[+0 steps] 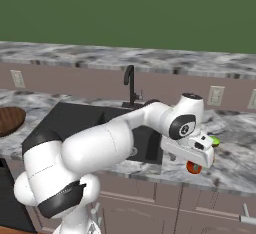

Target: There is a mixed pile of frozen fruits and vegetables on the counter. Locate all the frozen vegetables and place the items in a bowl on the counter. Take all the frozen fruits and defrost them in a running sink.

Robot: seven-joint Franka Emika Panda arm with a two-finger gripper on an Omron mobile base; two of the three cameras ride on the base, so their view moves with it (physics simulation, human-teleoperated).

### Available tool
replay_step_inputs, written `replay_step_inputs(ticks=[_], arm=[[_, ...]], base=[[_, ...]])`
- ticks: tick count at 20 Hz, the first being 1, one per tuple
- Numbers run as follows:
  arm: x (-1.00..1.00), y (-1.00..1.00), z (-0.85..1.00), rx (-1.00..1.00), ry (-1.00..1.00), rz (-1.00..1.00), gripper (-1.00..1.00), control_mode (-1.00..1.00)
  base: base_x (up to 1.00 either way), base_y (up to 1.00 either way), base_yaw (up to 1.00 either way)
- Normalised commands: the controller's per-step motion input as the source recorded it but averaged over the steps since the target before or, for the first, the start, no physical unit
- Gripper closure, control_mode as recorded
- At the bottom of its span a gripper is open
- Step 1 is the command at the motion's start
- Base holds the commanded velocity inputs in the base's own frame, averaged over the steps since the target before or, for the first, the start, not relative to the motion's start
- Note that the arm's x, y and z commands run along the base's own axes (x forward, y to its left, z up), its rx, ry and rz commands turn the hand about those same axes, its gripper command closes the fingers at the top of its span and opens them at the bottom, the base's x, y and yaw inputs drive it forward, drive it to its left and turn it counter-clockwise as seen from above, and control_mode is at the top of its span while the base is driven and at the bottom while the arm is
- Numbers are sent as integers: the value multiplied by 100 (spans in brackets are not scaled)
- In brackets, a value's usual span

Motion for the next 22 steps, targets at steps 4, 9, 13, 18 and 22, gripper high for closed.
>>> replay_step_inputs(ticks=[4,9,13,18,22], arm=[[53,-5,-6,2,5,0,-100,-100],[26,-14,-17,5,4,0,-100,-100],[12,-29,-35,7,0,1,-100,-100],[13,-21,-41,3,-1,2,-100,-100],[29,-15,-24,0,-6,3,-100,-100]], base=[[0,0,0],[0,0,0],[0,0,0],[0,0,0],[0,0,0]])
